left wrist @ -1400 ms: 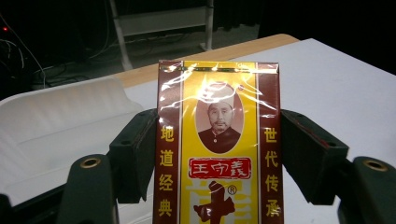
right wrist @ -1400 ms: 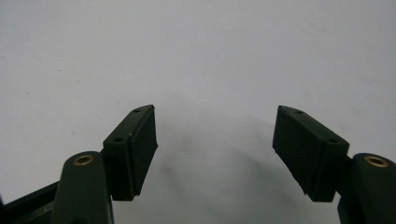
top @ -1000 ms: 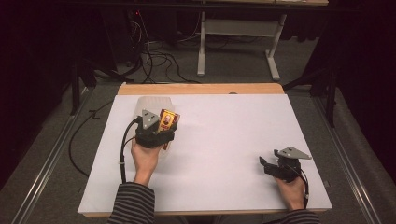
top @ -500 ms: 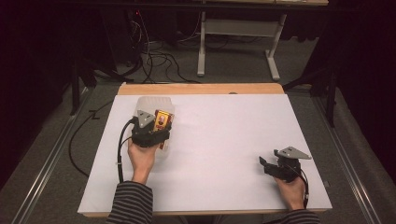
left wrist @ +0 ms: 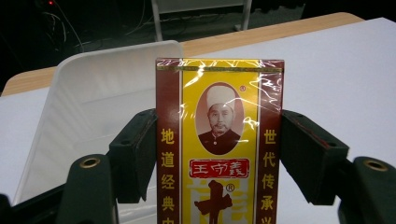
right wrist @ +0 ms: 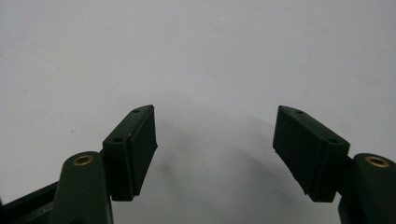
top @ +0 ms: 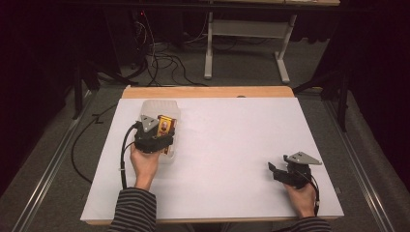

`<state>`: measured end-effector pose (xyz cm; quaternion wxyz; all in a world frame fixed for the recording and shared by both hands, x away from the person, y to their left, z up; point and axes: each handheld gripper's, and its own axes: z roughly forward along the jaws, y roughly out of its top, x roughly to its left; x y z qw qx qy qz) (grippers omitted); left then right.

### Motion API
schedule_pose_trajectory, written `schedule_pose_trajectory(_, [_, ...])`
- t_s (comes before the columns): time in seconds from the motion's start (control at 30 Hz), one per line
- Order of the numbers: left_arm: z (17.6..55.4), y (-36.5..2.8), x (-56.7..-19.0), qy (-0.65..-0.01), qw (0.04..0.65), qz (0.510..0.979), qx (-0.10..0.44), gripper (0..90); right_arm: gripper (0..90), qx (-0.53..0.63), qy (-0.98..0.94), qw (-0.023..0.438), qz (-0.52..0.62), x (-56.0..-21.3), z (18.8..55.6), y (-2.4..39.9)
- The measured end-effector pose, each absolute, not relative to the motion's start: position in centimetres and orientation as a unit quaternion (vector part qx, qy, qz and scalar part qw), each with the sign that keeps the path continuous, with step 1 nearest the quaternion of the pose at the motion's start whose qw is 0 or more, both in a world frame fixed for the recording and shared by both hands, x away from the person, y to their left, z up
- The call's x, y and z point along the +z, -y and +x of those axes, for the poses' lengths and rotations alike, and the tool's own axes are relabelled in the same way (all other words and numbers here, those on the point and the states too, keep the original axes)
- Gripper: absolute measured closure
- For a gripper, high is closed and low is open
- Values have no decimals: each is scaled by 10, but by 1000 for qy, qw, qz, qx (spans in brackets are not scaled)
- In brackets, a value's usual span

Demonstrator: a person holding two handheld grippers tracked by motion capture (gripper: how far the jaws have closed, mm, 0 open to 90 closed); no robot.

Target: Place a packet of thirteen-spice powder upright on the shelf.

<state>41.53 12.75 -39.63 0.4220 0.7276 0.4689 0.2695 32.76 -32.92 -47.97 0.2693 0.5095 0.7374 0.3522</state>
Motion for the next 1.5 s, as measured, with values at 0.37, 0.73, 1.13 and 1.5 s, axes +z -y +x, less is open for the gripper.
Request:
schedule_pose_trajectory(0.37, [413, -135, -398, -475, 406, 731, 275, 327, 306, 350, -740, 271, 507, -480, 328, 329])
schedule_pose_trajectory(0.73, [410, -139, -402, -480, 402, 730, 275, 326, 304, 349, -740, 270, 508, -480, 328, 329])
schedule_pose_trajectory(1.13, [403, -146, -405, -483, 392, 733, 276, 326, 304, 349, -739, 270, 508, -480, 328, 329])
schedule_pose_trajectory(1.5, [397, -149, -408, -485, 390, 732, 275, 325, 304, 350, -739, 270, 508, -480, 328, 329])
